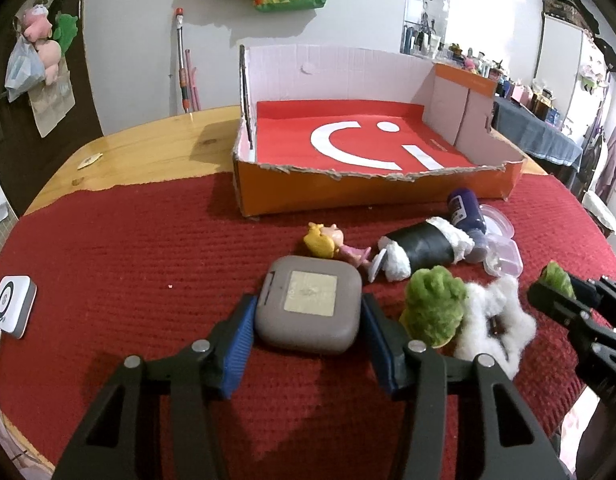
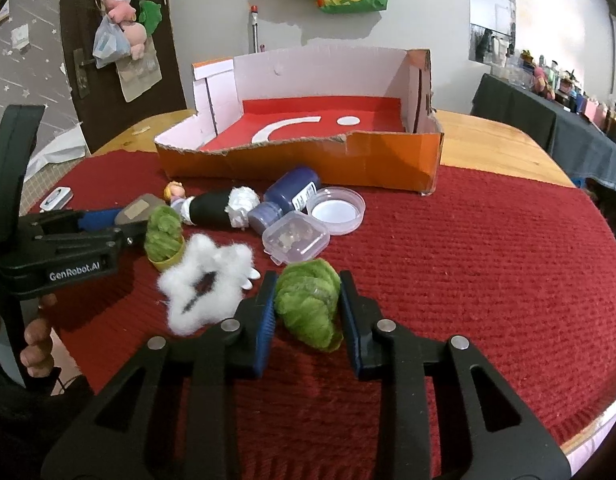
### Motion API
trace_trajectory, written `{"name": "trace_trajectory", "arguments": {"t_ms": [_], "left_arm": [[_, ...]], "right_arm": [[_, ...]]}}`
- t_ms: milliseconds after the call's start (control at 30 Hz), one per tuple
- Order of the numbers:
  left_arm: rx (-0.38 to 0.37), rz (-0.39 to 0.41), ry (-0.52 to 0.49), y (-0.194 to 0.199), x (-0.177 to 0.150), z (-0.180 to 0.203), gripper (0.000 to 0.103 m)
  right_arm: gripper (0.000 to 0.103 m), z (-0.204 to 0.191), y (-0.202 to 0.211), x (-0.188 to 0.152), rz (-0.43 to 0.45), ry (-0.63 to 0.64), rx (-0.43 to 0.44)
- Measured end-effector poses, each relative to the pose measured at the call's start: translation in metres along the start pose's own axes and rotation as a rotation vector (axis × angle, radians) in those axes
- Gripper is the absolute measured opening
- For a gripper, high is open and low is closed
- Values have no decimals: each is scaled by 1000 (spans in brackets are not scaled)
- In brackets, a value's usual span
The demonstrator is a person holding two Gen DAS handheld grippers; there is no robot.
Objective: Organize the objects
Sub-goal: 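Close left tool on the grey case while right tool closes on the green plush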
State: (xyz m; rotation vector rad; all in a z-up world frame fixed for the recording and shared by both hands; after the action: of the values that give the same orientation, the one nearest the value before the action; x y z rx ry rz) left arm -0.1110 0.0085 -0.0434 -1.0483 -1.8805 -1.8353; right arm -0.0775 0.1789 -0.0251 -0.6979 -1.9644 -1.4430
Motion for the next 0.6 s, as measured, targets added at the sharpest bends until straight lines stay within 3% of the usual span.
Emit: {"name": "trace_trajectory", "arguments": {"t_ms": [600], "left_arm": [[-1,55,3,21,18,-1,54]], "right_arm": [[28,-29,18,41,63,18,83]]}}
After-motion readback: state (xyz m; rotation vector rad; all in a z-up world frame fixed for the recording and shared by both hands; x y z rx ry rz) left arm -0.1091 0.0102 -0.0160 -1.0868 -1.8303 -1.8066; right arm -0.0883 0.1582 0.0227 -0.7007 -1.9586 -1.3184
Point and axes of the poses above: each gripper's, at about its wrist camera, not at the fingertips, and y roughly against the way its jaws point, z to its right, x to its top, the point moved 8 cm from there along -y, roughly the way its jaws point, and after that the axes turned 13 degrees about -y, right-handed, at the moved point
